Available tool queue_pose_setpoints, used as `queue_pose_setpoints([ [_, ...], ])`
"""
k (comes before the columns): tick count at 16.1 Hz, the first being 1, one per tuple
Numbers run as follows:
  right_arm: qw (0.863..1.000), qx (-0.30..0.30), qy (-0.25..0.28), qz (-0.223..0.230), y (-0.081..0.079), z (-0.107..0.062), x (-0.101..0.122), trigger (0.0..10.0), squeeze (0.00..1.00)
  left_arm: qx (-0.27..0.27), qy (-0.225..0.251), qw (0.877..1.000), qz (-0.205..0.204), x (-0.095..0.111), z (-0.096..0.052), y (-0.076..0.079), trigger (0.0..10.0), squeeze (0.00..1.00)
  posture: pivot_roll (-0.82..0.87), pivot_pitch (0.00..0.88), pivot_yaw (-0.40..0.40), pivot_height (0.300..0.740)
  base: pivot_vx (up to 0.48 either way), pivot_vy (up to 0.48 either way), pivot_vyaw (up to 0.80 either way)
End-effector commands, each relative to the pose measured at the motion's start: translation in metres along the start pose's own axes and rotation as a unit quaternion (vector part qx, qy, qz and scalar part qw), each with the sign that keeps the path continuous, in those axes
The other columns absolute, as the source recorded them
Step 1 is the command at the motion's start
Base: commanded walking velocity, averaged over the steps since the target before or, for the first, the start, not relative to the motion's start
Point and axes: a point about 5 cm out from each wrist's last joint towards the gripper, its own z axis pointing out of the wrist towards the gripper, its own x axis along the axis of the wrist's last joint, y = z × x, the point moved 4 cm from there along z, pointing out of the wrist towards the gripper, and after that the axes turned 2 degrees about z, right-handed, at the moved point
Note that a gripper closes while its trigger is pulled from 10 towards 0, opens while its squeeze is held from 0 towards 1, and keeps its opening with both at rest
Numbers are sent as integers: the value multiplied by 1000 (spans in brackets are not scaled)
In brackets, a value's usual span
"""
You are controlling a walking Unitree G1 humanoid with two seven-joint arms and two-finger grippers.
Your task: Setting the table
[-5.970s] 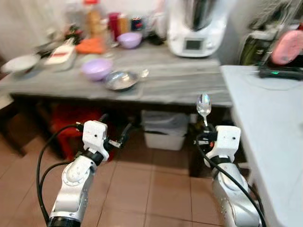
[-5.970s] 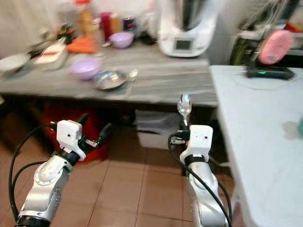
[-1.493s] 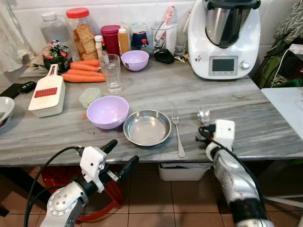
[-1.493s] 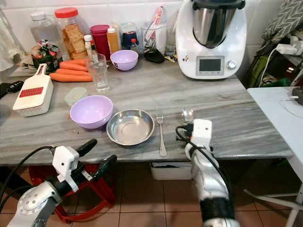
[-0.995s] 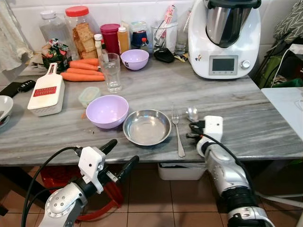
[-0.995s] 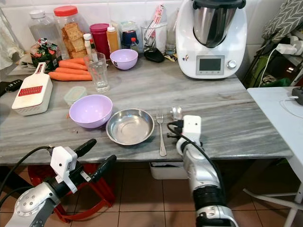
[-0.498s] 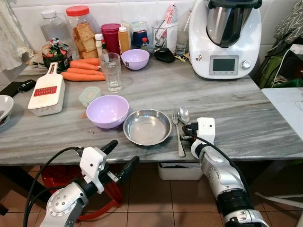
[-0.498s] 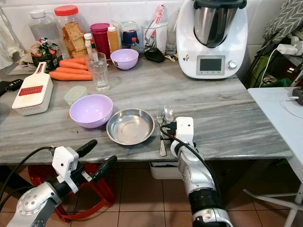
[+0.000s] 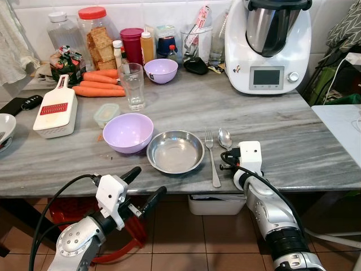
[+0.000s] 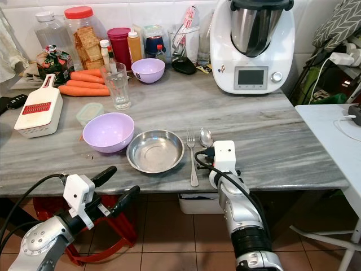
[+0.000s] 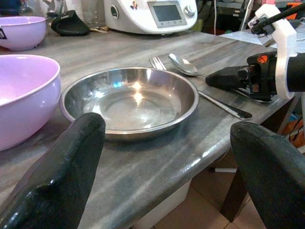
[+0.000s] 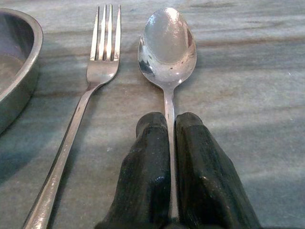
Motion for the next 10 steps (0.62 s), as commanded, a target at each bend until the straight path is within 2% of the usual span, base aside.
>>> queue_pose_setpoints([
  [1,1000,2,-19,-4,1,-3,-11,10000,0,-2,-2,1000,3,0,0,-1,10000,0,23,4,33,740,0,0,0],
  [4,1000,5,-18,-11,1,-2,-10,10000,0,-3,-1,1000,4,0,1,-1,10000,0,24,4,35,740,0,0,0],
  [5,1000,10,-16,-16,1,-1,-9,10000,67,-3,-1,1000,5,1,2,-1,10000,0,24,4,35,740,0,0,0],
  [6,1000,11,-15,-18,0,-1,-8,10000,804,-3,-1,1000,5,1,2,-1,10000,0,24,4,35,740,0,0,0],
  [8,1000,10,-15,-17,1,-1,-8,10000,1000,-2,-1,1000,5,1,2,-1,10000,0,25,2,35,740,0,0,0],
  [10,1000,8,-15,-19,1,-1,-10,10000,1000,-2,0,1000,5,2,2,-1,10000,0,25,2,35,740,0,0,0],
])
